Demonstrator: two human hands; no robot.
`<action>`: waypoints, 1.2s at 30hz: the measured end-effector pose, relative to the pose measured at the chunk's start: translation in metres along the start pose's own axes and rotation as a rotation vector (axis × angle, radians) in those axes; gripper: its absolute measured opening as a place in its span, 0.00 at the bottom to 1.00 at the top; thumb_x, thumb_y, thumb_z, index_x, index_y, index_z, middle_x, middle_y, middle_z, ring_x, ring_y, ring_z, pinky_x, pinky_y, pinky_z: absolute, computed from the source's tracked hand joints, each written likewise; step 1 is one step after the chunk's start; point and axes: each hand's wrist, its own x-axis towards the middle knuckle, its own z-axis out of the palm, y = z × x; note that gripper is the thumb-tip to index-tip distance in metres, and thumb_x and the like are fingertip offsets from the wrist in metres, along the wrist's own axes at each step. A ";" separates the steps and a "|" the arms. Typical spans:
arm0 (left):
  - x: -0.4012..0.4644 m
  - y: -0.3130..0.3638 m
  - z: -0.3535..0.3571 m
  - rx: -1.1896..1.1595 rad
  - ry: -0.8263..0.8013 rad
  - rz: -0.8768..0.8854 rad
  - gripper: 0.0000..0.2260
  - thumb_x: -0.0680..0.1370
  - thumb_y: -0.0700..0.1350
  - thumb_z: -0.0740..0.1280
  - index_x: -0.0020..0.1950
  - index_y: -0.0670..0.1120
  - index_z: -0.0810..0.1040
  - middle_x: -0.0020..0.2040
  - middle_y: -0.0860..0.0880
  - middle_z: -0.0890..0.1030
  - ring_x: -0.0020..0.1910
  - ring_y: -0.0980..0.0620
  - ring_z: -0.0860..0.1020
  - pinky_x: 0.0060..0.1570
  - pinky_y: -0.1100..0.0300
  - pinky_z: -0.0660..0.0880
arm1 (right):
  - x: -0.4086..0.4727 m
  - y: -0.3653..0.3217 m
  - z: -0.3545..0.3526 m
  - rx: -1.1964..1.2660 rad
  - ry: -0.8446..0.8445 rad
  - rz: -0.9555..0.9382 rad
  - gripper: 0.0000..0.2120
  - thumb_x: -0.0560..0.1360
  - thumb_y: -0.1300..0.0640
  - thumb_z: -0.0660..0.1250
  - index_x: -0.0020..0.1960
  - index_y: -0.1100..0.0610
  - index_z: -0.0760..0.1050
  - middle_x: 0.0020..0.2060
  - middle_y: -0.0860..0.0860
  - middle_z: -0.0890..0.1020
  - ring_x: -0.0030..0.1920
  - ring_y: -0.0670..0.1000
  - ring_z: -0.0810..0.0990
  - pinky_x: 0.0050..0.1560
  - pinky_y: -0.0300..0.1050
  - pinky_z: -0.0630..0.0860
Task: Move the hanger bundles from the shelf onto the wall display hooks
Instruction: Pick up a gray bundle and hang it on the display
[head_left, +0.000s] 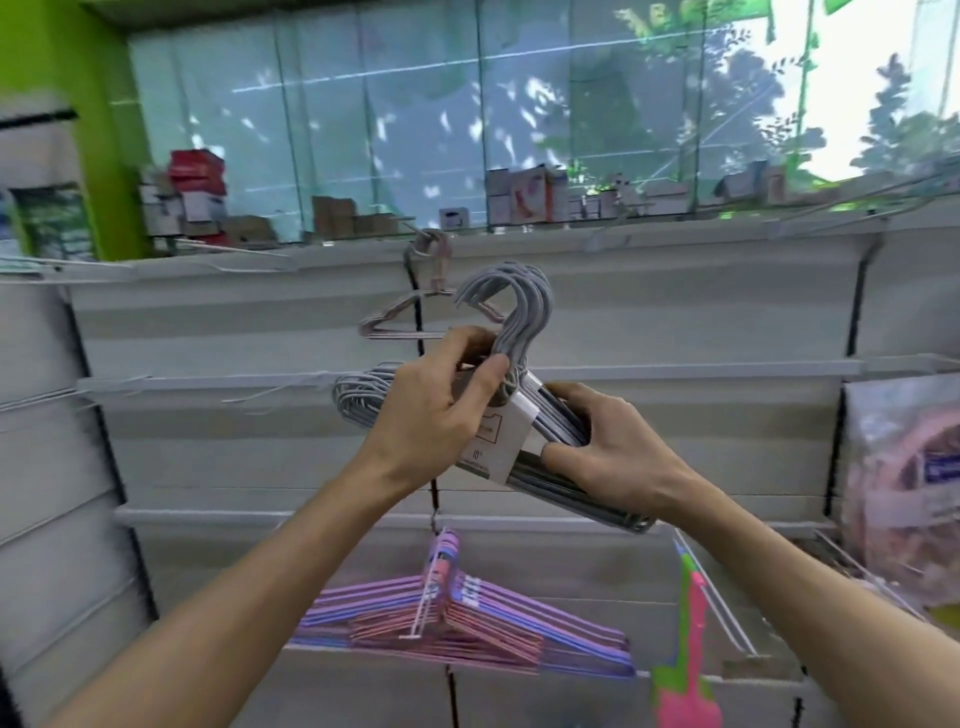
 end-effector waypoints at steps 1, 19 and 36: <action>-0.001 -0.003 -0.008 0.005 -0.001 -0.003 0.08 0.83 0.45 0.64 0.61 0.46 0.77 0.50 0.60 0.81 0.48 0.65 0.81 0.44 0.73 0.76 | 0.005 -0.005 0.006 0.011 -0.005 -0.009 0.33 0.60 0.39 0.63 0.65 0.44 0.73 0.47 0.43 0.84 0.47 0.47 0.82 0.54 0.55 0.79; -0.007 -0.145 -0.161 0.228 -0.033 -0.062 0.16 0.82 0.54 0.59 0.62 0.47 0.77 0.55 0.49 0.82 0.54 0.51 0.80 0.51 0.57 0.80 | 0.112 -0.098 0.140 0.007 -0.042 -0.086 0.36 0.62 0.39 0.63 0.69 0.47 0.72 0.48 0.41 0.83 0.45 0.43 0.82 0.51 0.48 0.81; 0.029 -0.314 -0.286 0.553 0.005 -0.051 0.14 0.84 0.51 0.58 0.64 0.48 0.78 0.56 0.50 0.82 0.56 0.48 0.76 0.61 0.46 0.70 | 0.245 -0.157 0.236 0.053 -0.010 -0.103 0.25 0.64 0.50 0.67 0.62 0.47 0.75 0.42 0.43 0.83 0.42 0.44 0.82 0.45 0.43 0.82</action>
